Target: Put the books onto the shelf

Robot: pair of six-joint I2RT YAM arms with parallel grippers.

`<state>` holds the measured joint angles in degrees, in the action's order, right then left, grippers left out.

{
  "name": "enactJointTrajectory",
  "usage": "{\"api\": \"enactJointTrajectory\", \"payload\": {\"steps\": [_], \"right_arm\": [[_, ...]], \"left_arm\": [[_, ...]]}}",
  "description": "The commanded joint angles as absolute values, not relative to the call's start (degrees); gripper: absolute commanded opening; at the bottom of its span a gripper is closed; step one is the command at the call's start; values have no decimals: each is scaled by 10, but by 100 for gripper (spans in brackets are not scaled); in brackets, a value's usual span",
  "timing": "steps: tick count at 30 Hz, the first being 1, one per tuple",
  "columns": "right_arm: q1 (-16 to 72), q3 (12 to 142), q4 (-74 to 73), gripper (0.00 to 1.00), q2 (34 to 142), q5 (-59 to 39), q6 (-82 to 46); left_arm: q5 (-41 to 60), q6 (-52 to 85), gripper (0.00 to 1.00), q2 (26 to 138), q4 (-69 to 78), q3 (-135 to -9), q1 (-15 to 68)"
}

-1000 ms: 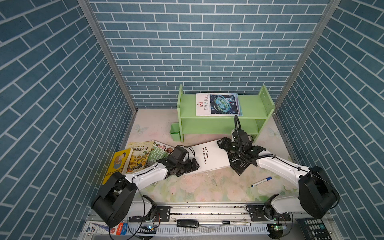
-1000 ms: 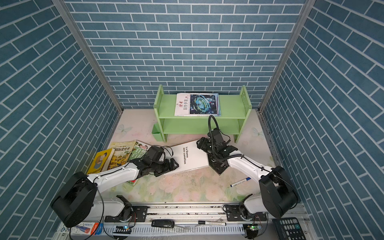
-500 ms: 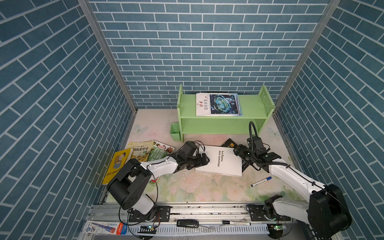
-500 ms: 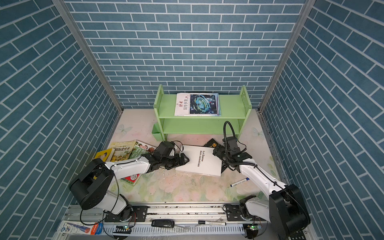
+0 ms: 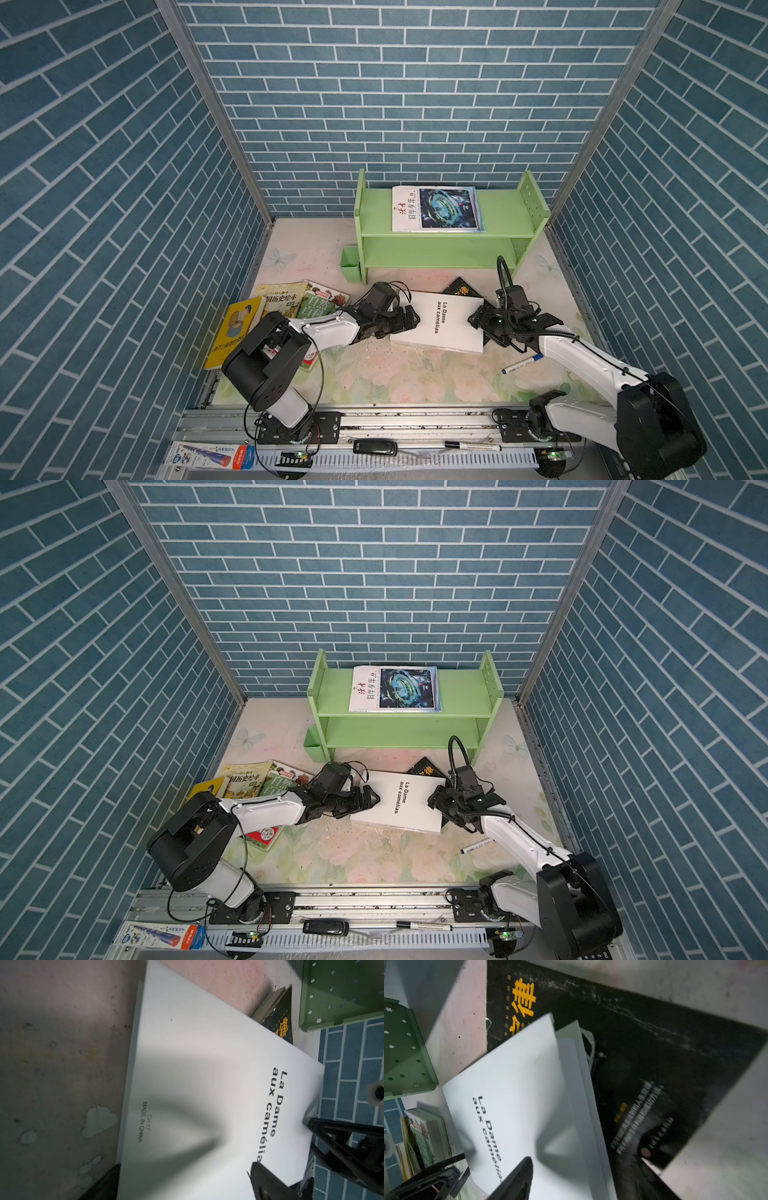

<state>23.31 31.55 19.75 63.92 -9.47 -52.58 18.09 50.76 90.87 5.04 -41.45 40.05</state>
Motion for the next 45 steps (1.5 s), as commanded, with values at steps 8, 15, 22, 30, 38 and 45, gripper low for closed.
{"api": "enactJointTrajectory", "payload": {"steps": [8,15,22,30,38,45], "right_arm": [[227,230,118,76,596,-149,-554],[228,206,54,74,606,-203,-586],[228,203,69,69,517,-223,-620],[228,216,54,59,469,-240,-659],[228,221,74,42,449,-203,-670],[227,260,153,31,393,-162,-654]], "left_arm": [[213,511,94,951,78,-430,405],[214,512,94,963,89,-428,405],[221,514,93,979,99,-436,405],[237,505,92,990,100,-453,405],[239,487,92,970,99,-448,405],[283,535,94,954,195,-420,385]]}}
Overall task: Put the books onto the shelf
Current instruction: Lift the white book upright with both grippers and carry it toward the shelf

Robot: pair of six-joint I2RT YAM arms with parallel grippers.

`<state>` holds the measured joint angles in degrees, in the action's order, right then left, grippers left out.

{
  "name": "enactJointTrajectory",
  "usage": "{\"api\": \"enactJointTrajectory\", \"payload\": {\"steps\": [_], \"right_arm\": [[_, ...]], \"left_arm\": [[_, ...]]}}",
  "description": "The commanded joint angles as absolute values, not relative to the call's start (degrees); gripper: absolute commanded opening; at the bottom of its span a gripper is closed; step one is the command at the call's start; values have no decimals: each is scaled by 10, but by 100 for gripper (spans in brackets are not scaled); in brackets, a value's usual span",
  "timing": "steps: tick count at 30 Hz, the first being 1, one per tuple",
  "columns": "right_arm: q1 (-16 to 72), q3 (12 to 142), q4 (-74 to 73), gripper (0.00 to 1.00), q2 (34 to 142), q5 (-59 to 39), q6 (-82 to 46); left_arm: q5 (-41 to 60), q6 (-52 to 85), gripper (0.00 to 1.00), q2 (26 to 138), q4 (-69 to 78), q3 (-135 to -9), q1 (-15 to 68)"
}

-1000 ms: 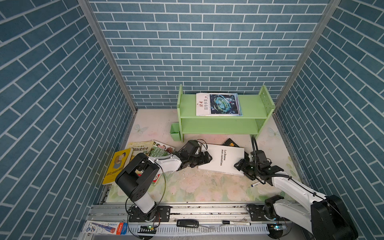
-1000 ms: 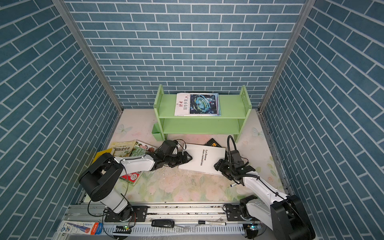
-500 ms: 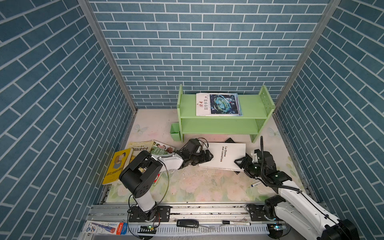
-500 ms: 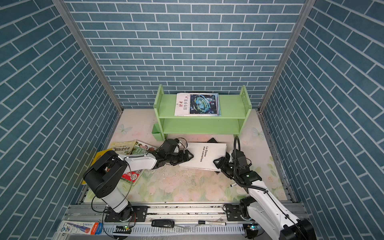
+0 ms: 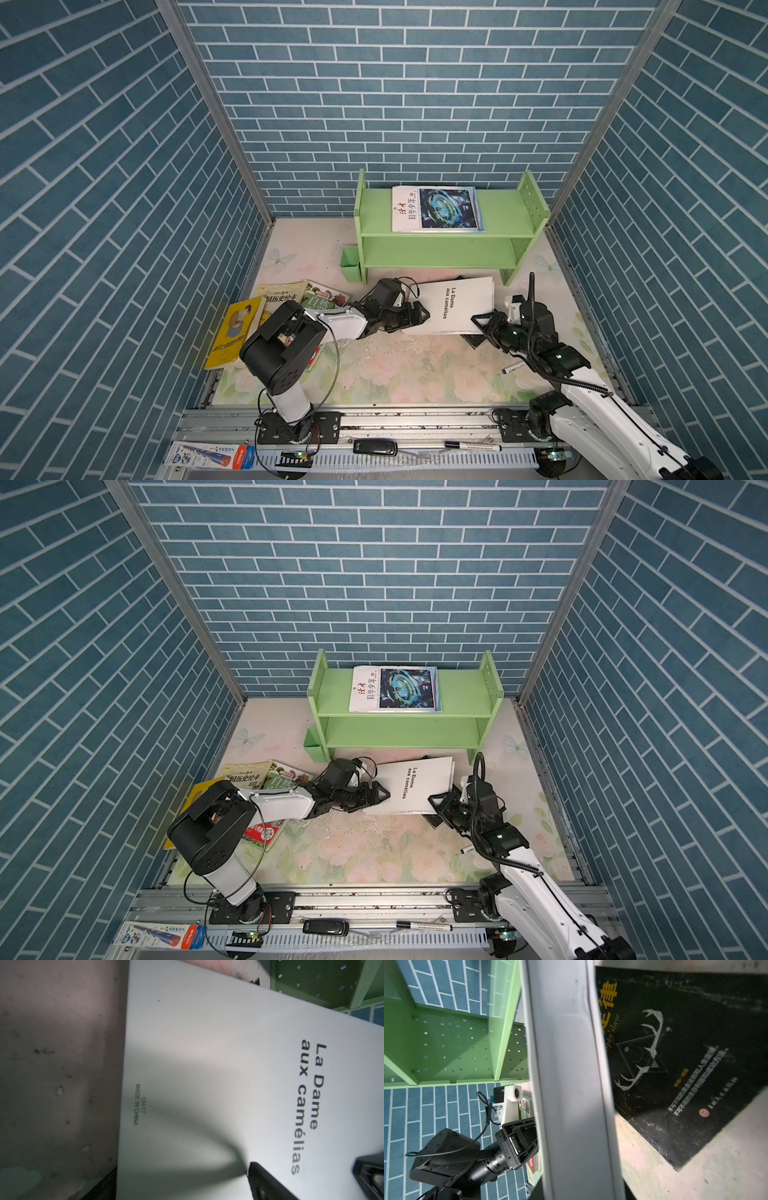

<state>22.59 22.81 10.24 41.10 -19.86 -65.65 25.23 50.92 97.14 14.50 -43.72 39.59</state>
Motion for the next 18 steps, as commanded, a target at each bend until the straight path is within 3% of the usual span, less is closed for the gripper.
{"api": "enactJointTrajectory", "payload": {"steps": [1,8,18], "right_arm": [[227,273,172,30,386,-157,-646],[227,378,272,25,370,-158,-596],[227,602,428,21,378,-141,-508]], "left_arm": [[289,544,96,948,213,-413,377],[313,553,100,852,211,-382,325],[302,439,100,644,-29,-465,290]]}}
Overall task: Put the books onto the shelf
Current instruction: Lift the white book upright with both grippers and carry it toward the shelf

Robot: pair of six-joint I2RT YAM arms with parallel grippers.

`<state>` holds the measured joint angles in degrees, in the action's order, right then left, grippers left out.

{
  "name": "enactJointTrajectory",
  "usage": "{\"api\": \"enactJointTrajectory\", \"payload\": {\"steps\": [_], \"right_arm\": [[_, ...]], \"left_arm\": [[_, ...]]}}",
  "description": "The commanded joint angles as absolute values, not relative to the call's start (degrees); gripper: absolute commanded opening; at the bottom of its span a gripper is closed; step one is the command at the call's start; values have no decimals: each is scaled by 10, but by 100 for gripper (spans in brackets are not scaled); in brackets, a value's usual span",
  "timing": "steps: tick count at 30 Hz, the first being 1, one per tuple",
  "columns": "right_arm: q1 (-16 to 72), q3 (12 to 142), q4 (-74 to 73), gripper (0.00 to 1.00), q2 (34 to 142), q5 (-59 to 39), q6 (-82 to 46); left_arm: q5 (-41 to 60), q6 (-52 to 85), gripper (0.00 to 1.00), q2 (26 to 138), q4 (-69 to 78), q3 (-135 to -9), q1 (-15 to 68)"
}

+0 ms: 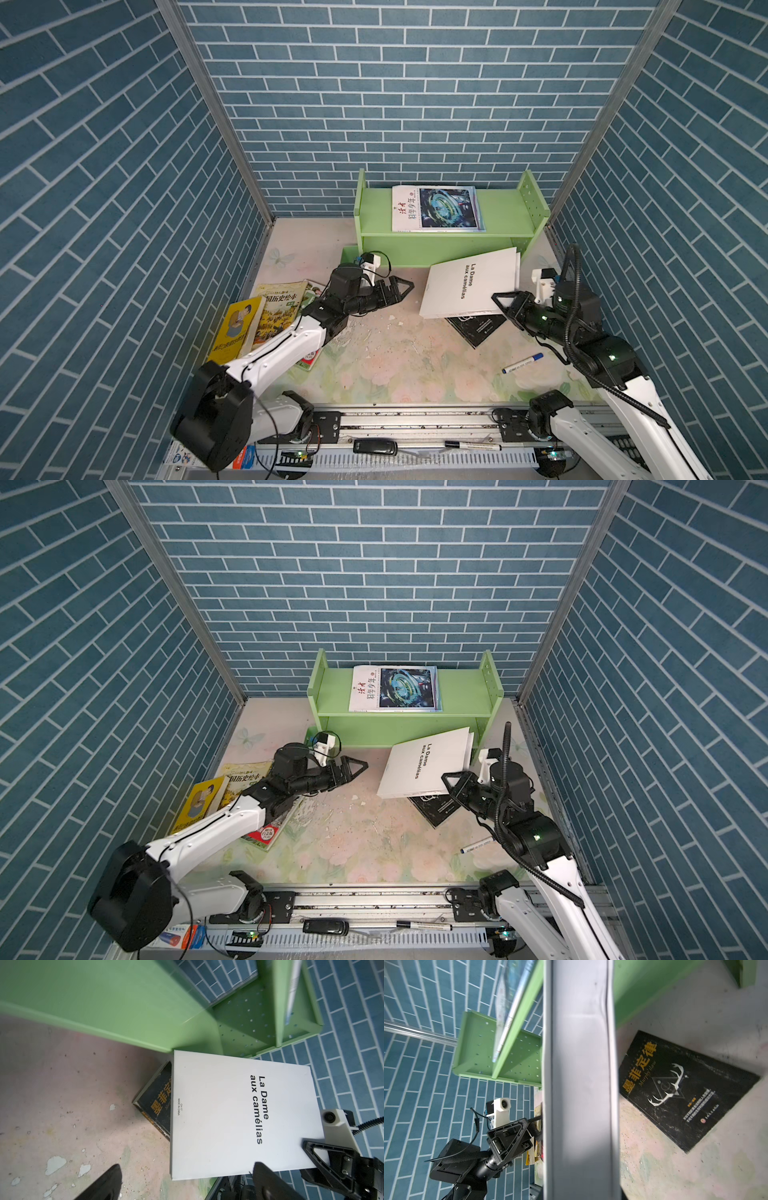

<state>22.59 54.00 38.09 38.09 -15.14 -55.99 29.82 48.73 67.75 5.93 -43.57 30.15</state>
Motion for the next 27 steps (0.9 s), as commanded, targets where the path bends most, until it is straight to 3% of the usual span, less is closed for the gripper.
{"api": "enactJointTrajectory", "payload": {"steps": [1,6,11,14,19,27], "right_arm": [[227,635,443,21,385,-150,-498],[227,763,461,21,422,-220,-461],[227,821,383,21,466,-244,-433],[227,829,299,21,493,-261,-428],[227,827,176,20,551,-300,-459],[227,812,49,20,595,-326,-505]], "left_arm": [[310,432,100,629,-50,-475,284],[391,437,100,594,-48,-514,255],[449,431,100,609,-44,-571,250],[465,441,100,626,-22,-588,249],[494,533,100,675,133,-595,248],[488,566,100,723,178,-643,245]]}}
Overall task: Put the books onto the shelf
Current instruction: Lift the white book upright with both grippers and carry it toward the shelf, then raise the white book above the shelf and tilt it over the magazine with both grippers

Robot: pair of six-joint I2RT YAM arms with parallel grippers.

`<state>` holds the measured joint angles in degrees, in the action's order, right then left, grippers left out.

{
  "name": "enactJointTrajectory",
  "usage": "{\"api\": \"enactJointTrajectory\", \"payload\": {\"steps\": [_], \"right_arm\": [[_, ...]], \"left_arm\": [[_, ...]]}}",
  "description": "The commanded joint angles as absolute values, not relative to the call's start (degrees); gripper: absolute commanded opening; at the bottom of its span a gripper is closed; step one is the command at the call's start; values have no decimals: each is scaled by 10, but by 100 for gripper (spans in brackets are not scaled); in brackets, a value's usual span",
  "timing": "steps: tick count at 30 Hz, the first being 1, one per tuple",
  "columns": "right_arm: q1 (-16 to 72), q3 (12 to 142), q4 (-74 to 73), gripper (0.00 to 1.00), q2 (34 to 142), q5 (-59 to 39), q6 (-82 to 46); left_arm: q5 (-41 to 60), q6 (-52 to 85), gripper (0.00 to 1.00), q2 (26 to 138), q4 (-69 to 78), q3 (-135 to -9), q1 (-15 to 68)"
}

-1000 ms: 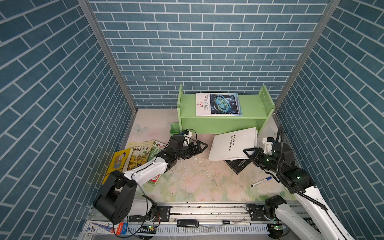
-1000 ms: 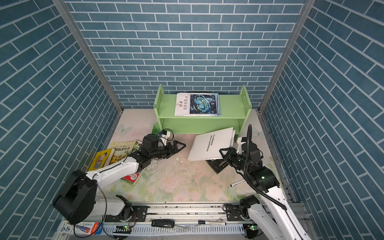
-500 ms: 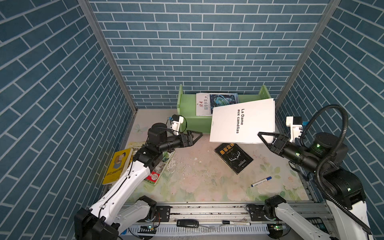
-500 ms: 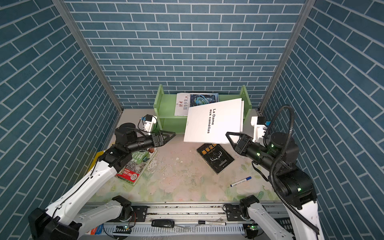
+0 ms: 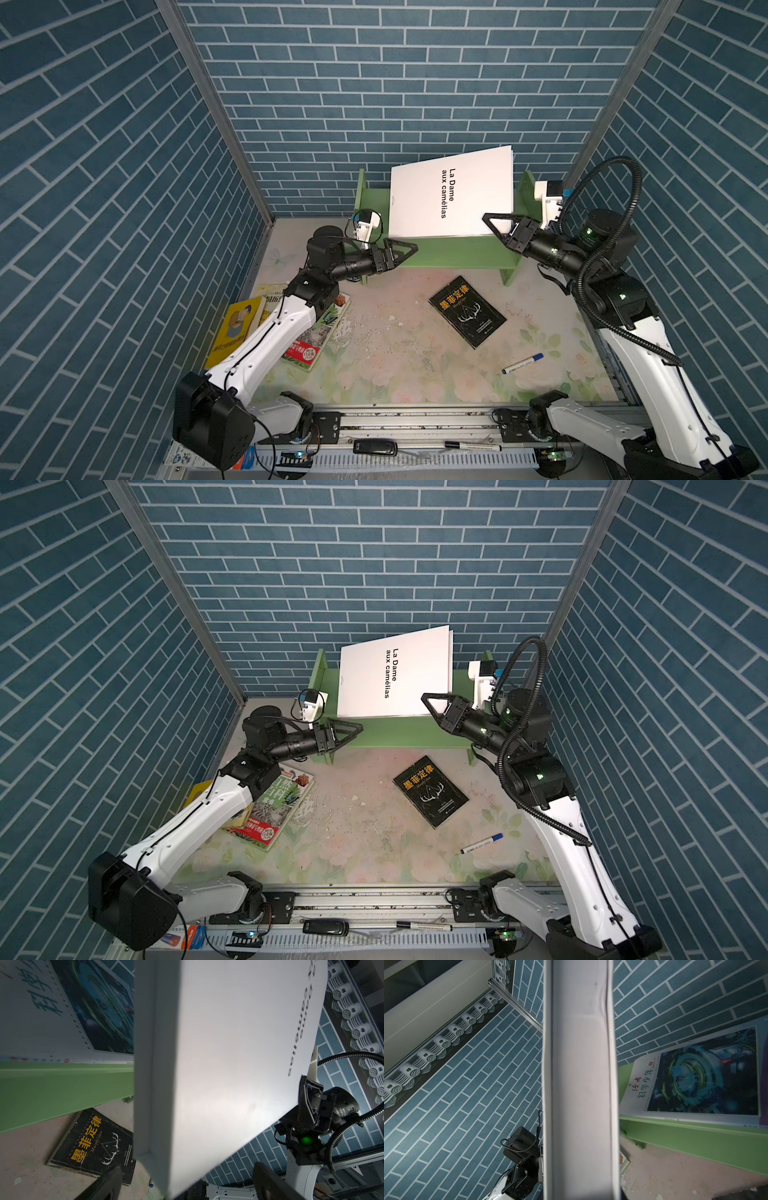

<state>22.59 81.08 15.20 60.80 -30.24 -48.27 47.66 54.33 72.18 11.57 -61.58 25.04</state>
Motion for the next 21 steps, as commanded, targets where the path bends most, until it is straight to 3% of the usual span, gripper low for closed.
{"api": "enactJointTrajectory", "payload": {"steps": [1,12,21], "right_arm": [[227,812,46,20,596,-326,-505],[218,806,37,20,596,-341,-528],[197,796,-5,20,616,-387,-586]], "left_arm": [[489,572,100,726,191,-647,245],[468,655,97,745,319,-646,222],[485,700,83,764,382,-659,201]]}}
